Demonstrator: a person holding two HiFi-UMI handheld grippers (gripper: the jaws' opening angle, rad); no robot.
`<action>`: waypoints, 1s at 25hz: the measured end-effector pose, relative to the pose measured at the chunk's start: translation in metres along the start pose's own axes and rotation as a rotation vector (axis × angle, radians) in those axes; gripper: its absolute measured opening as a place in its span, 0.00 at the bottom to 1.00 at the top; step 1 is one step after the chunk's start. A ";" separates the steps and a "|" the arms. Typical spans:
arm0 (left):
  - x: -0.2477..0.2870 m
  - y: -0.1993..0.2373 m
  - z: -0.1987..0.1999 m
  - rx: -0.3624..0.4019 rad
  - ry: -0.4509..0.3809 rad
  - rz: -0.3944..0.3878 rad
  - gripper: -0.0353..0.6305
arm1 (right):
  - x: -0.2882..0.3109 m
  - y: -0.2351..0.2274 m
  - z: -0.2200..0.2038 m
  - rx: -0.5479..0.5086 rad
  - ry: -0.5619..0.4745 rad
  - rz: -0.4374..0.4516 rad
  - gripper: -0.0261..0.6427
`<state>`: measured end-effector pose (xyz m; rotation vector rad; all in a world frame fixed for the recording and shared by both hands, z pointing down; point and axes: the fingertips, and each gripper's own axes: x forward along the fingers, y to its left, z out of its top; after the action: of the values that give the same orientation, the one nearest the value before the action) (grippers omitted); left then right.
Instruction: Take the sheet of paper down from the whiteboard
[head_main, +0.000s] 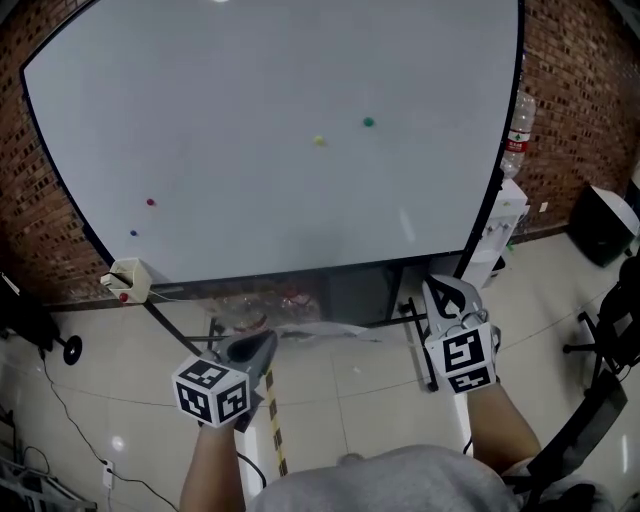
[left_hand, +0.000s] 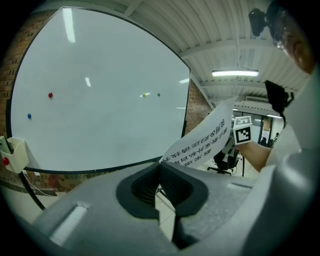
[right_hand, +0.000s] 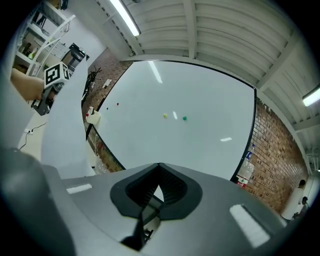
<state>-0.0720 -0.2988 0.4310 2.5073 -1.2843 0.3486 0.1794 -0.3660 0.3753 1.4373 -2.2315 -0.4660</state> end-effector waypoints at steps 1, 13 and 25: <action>-0.002 -0.005 -0.003 0.004 0.000 -0.004 0.06 | -0.007 0.003 -0.001 -0.002 0.002 -0.002 0.03; -0.131 -0.087 -0.056 0.008 -0.058 0.007 0.06 | -0.162 0.102 0.013 0.003 -0.003 0.027 0.03; -0.318 -0.178 -0.095 0.029 -0.122 0.031 0.06 | -0.356 0.203 0.066 0.025 -0.032 0.060 0.04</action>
<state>-0.1151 0.0720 0.3809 2.5700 -1.3747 0.2255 0.1171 0.0436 0.3564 1.3802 -2.3064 -0.4466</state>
